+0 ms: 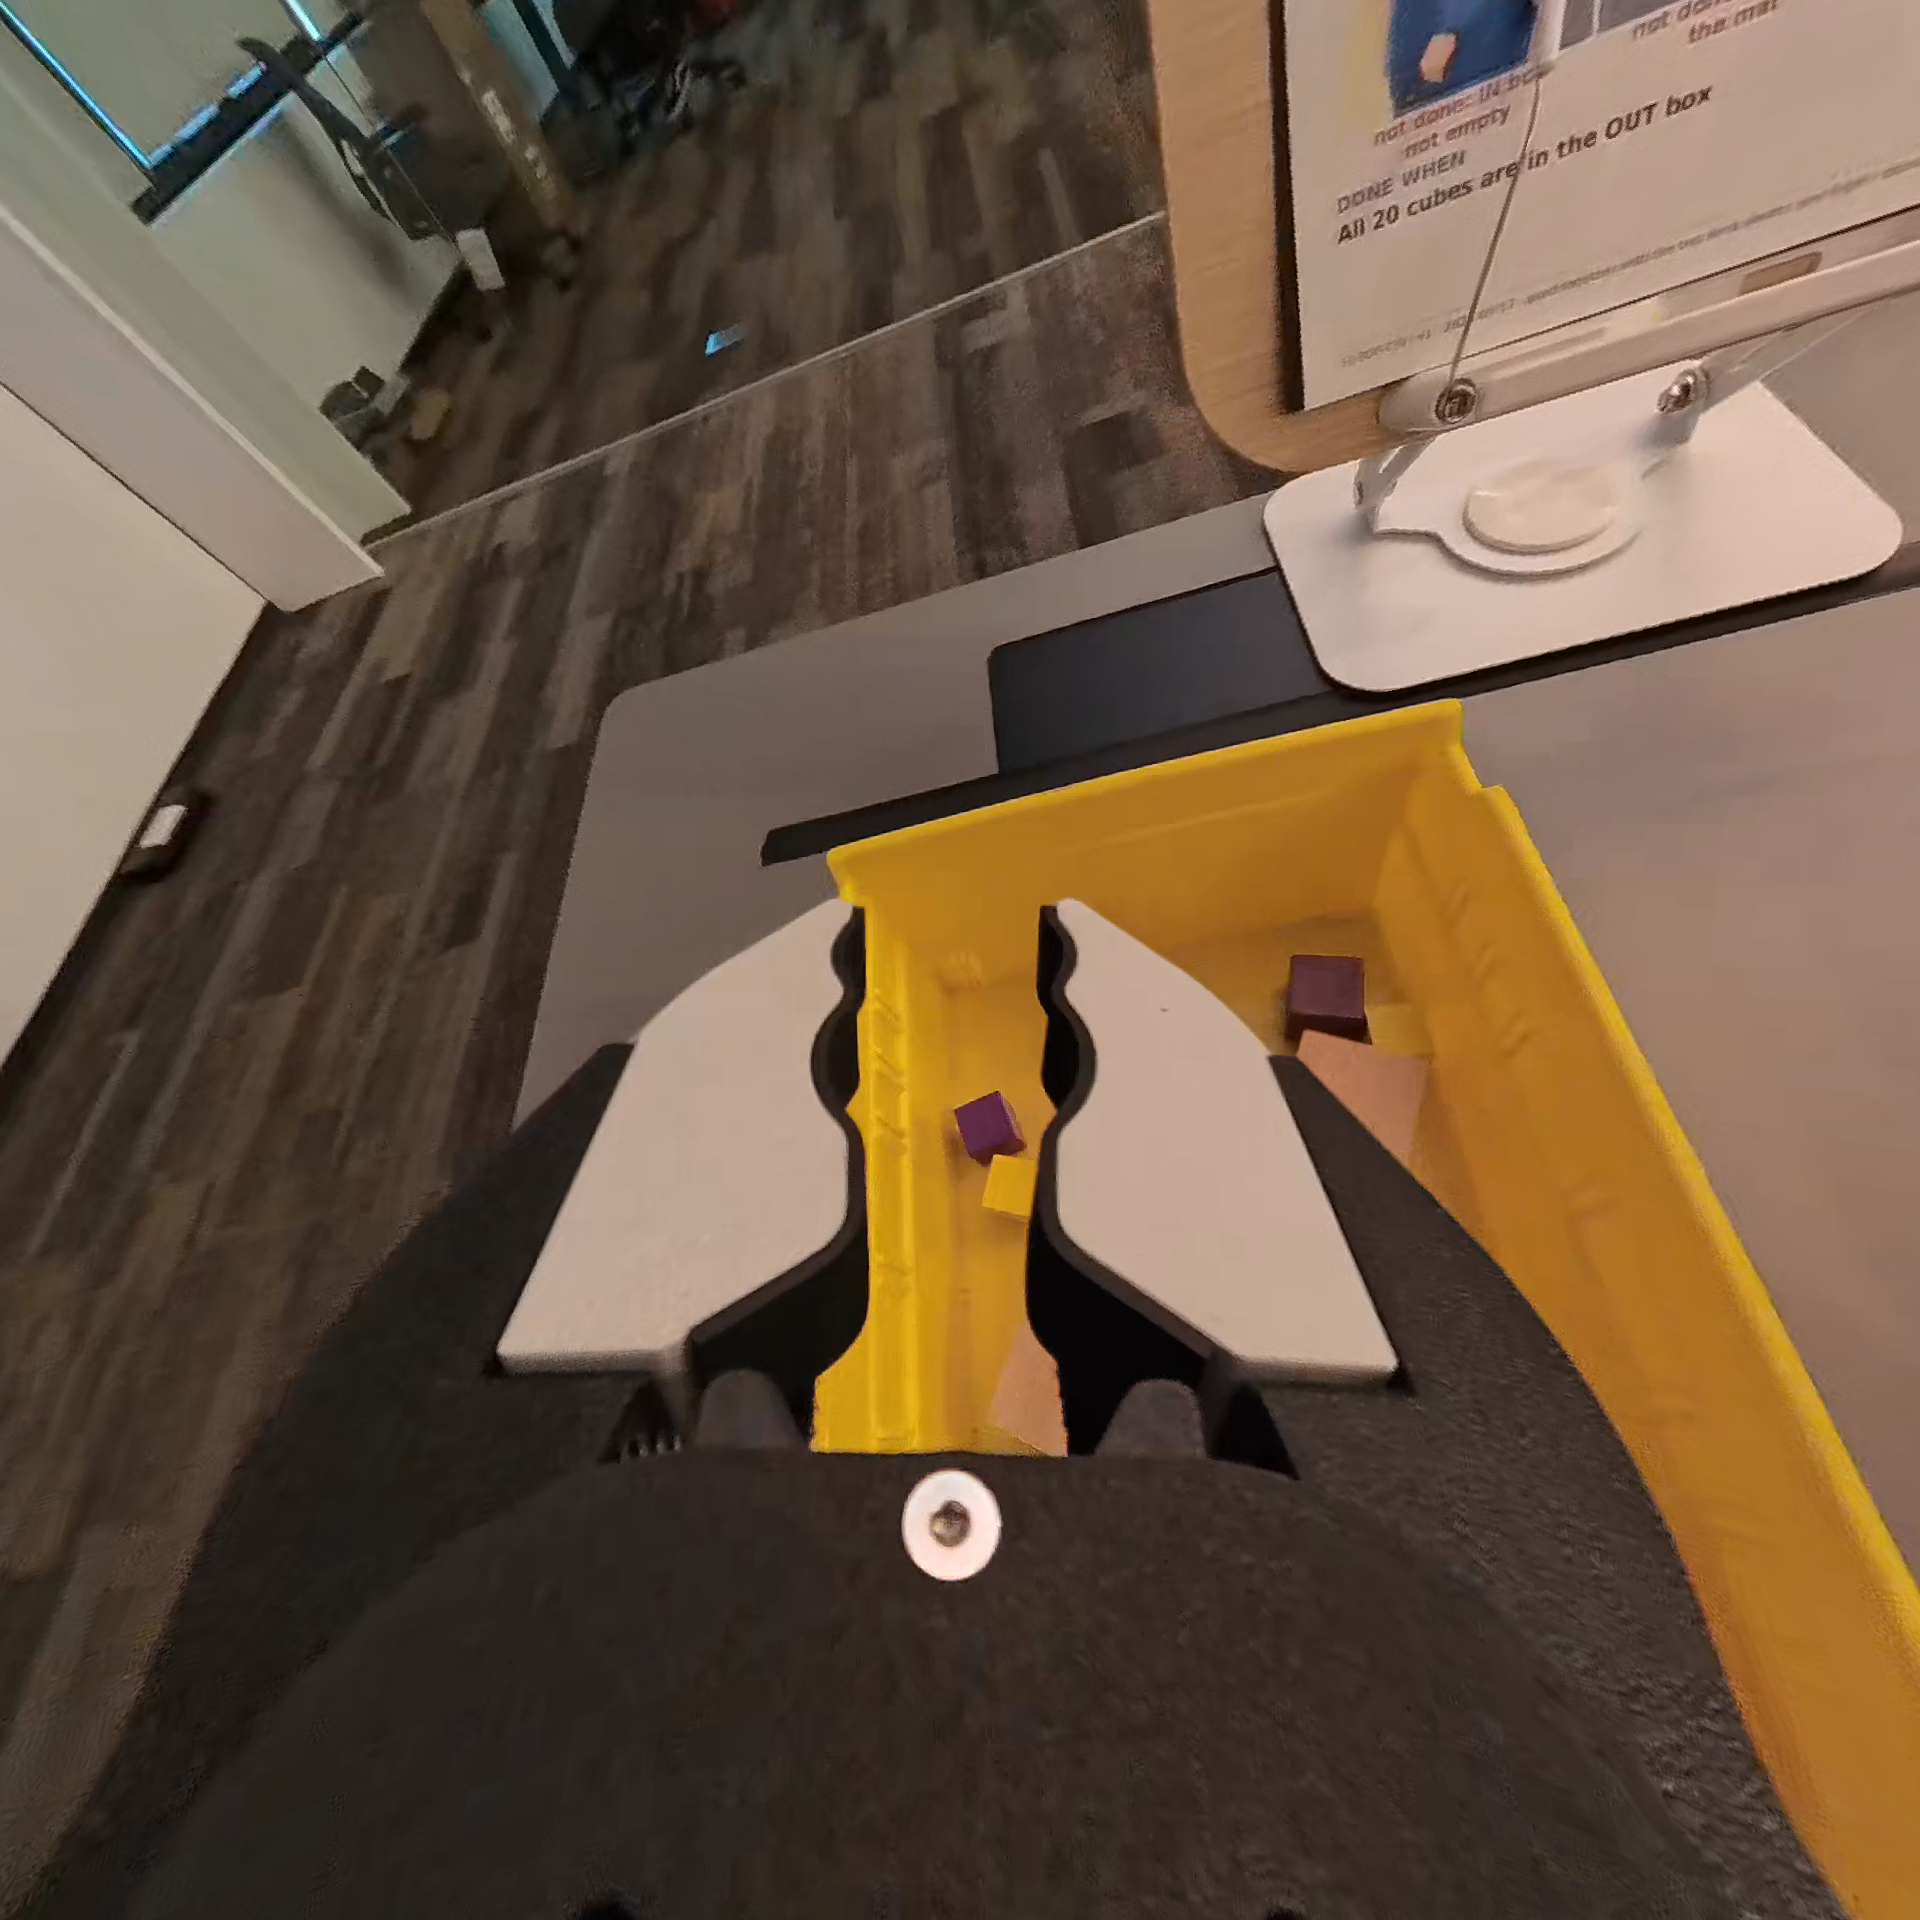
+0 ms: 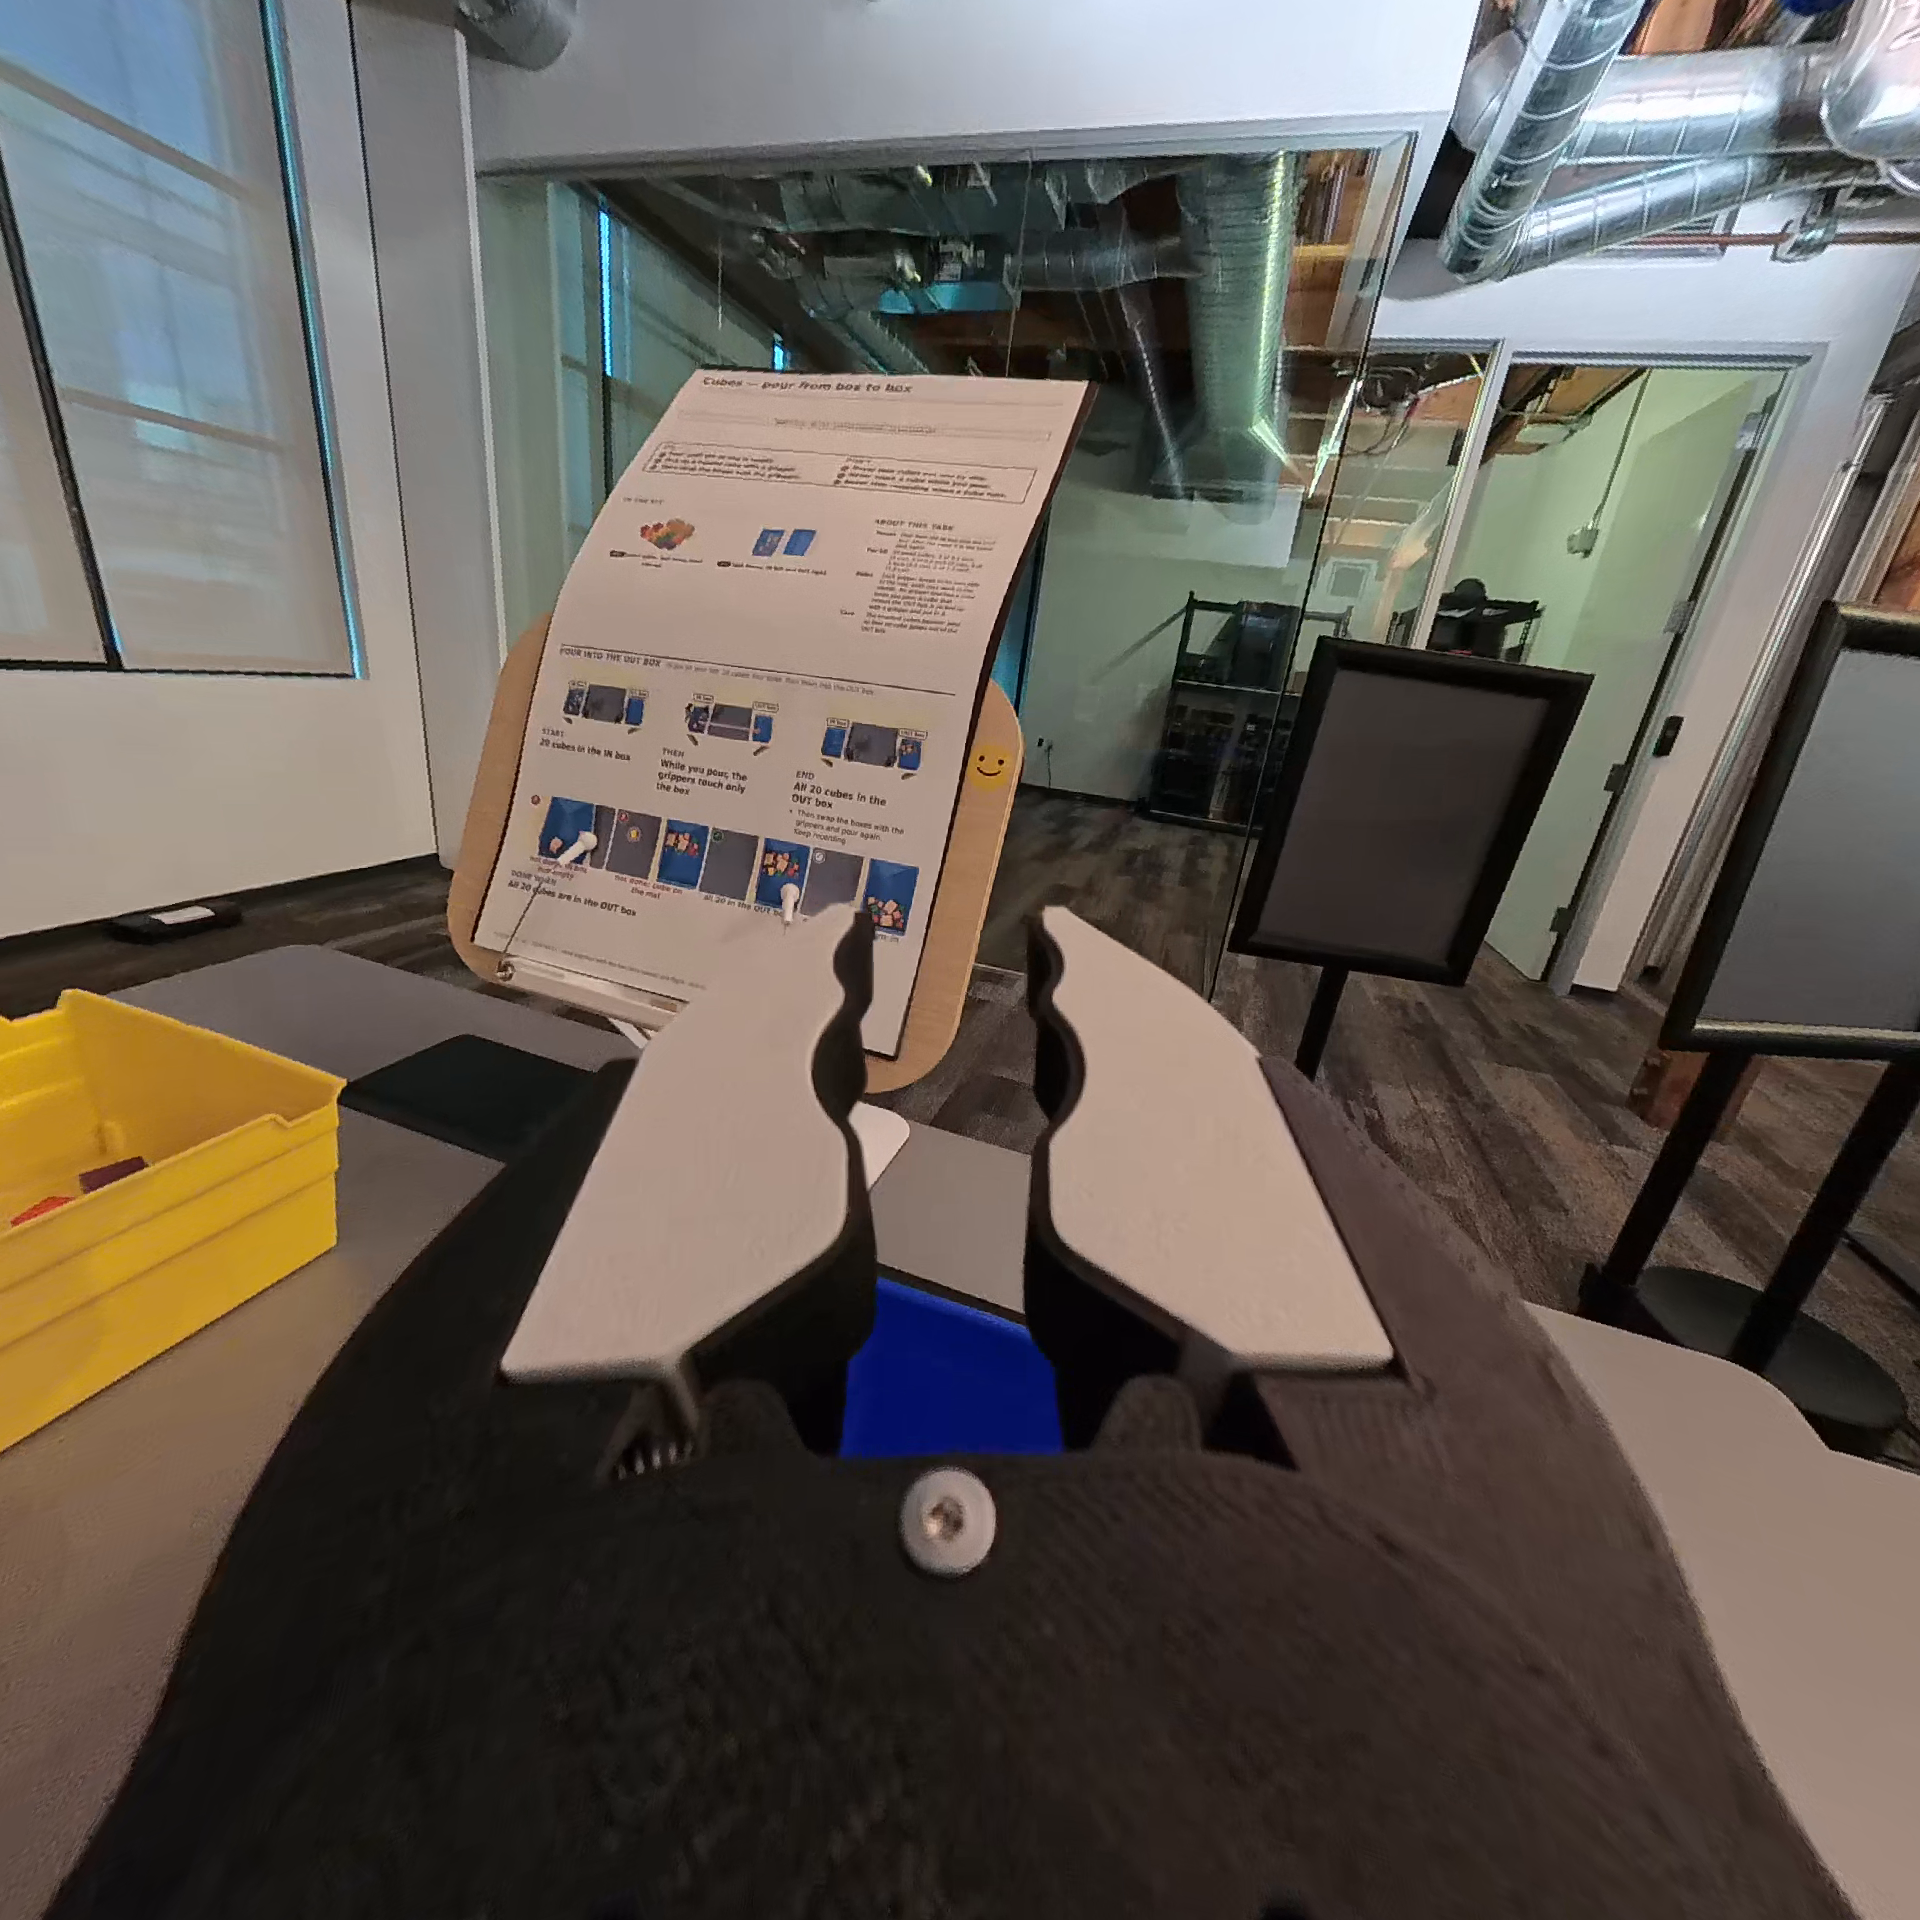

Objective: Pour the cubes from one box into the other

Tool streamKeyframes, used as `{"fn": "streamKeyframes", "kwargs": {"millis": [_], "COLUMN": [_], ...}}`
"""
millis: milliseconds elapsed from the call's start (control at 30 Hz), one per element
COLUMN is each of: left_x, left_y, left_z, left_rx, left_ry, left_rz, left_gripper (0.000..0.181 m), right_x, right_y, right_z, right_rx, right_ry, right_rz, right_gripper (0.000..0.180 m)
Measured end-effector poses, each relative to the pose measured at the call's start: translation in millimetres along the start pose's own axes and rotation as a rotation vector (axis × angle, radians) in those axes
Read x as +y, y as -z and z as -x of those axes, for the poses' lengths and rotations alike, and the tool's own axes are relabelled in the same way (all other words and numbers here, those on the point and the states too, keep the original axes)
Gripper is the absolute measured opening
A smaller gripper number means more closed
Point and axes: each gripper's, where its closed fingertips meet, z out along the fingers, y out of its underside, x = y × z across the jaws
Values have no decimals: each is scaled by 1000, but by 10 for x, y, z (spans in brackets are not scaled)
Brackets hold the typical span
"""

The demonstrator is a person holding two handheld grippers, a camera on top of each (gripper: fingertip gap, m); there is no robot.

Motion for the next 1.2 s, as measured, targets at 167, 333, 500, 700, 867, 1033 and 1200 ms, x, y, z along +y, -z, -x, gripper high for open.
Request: {"fn": "streamKeyframes", "kwargs": {"millis": [167, 333, 500, 700, 867, 1033, 1200], "left_x": [84, 318, 817, 1184, 1471, 1678, 1628], "left_y": [2, -64, -72, -21, -114, -194, -166], "left_z": [164, 227, 386, 333, 256, 154, -36], "left_rx": [-4, 32, 121, 325, 306, 316, 361], "left_ry": [59, 85, 232, 444, 392, 341, 243], "left_rz": [30, 149, 383, 532, 692, 807, 826], "left_gripper": [31, 31, 22, 19, 21, 4, 4], "right_x": [32, 82, 112, 90, 74, 58, 175], "right_y": [-3, -17, -37, -23, -14, -20, -172], "right_z": [-65, -80, -21, -31, -16, 21, 638], "right_rx": [-7, -23, -54, -52, -74, -90, -246], "right_ry": [-42, -59, -58, -64, -97, -110, -364], "right_rz": [15, 39, 63, 61, 55, 55, 182], "right_gripper": [28, 28, 28, 28, 28, 28, 20]}}
